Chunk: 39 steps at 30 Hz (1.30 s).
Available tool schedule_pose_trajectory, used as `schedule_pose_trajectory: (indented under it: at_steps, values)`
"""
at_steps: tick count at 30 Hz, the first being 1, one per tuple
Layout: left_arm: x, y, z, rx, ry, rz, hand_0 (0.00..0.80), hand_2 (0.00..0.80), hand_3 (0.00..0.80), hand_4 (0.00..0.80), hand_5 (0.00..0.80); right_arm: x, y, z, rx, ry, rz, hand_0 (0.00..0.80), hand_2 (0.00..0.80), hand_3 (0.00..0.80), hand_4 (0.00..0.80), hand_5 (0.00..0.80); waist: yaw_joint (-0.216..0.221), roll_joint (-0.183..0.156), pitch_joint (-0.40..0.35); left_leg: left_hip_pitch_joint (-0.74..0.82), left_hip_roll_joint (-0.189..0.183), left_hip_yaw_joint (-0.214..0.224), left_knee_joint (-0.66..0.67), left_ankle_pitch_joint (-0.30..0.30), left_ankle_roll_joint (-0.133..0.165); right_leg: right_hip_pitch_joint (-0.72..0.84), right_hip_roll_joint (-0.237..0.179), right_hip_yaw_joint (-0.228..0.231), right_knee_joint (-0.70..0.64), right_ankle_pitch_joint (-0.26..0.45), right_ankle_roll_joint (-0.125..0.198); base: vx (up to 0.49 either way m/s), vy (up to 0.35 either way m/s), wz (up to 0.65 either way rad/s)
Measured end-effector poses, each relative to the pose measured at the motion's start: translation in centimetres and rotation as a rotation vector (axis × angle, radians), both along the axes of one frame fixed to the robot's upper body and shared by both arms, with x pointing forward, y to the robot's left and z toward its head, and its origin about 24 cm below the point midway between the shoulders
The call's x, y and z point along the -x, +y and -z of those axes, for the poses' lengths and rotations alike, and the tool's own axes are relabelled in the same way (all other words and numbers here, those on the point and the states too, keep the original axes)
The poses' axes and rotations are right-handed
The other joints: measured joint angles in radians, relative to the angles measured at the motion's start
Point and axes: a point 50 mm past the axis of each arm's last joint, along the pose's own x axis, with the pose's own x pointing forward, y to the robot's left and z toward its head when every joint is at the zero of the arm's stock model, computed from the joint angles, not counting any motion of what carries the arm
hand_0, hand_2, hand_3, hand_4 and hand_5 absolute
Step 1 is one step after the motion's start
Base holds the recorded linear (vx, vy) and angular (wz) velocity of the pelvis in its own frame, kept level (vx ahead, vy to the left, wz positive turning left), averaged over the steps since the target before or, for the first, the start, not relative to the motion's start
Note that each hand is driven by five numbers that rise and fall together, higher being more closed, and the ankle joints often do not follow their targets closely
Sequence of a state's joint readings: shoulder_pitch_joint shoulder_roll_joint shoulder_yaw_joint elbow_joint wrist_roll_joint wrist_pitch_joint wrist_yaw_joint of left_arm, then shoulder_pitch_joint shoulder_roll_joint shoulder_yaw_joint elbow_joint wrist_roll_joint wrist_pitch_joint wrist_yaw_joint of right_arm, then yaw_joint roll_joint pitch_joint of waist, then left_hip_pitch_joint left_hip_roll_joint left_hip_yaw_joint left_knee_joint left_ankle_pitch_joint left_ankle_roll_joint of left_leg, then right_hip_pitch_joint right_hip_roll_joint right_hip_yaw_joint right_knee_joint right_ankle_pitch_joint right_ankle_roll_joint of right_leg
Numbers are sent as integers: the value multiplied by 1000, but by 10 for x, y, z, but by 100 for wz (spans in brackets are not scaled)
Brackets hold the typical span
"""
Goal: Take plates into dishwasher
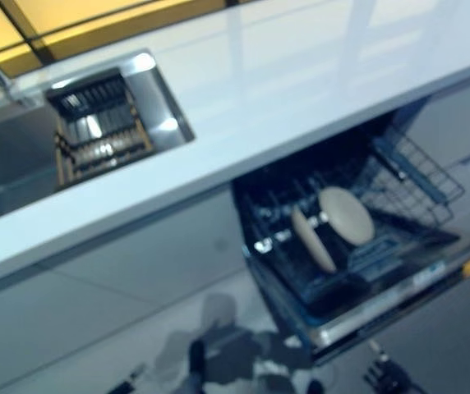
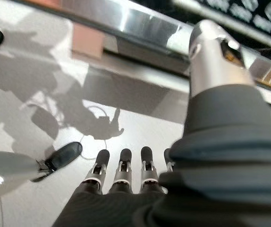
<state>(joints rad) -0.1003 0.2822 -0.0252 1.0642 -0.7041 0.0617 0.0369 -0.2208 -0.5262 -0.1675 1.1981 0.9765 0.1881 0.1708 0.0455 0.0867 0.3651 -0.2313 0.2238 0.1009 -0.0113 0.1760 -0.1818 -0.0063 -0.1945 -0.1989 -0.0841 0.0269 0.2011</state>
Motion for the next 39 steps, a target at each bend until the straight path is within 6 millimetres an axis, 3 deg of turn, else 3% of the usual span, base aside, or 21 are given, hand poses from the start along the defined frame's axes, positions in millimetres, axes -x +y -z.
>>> schedule_pose_trajectory:
  at_steps: [8,13,16,31,39]
  values:
    - [-12,12,-10,-16,-59,-14,0,0,0,0,0,-35,1,-23,19,-153,-28,0,0,0,0,0,10,17,43,-9,-1,2,-4,0,0,-12,-1,0,1,1,1,-39,4,-1]
    - [-12,14,-11,-12,-65,-11,0,0,0,0,0,-39,-3,-29,42,-216,-41,0,0,0,0,0,12,19,48,-15,-4,2,-13,3,0,-20,-2,0,1,2,2,-21,34,-1]
    - [-13,12,-11,-9,-68,-5,0,0,0,0,0,-56,0,-45,77,-303,-97,0,0,0,0,0,13,27,53,-25,-5,-1,-14,6,1,-30,-2,0,1,6,2,-14,24,0]
    - [-7,3,-5,18,-51,3,0,0,0,0,0,-63,-2,-55,169,-259,-197,0,0,0,0,0,16,36,59,-14,-17,-22,-19,12,9,-19,-11,-3,1,15,6,39,36,0]
    - [6,-4,4,44,-5,-3,0,0,0,0,0,-75,5,-67,184,-316,-255,0,0,0,0,0,13,38,58,32,-23,-28,-36,13,14,3,-20,-6,0,30,4,57,22,-8]
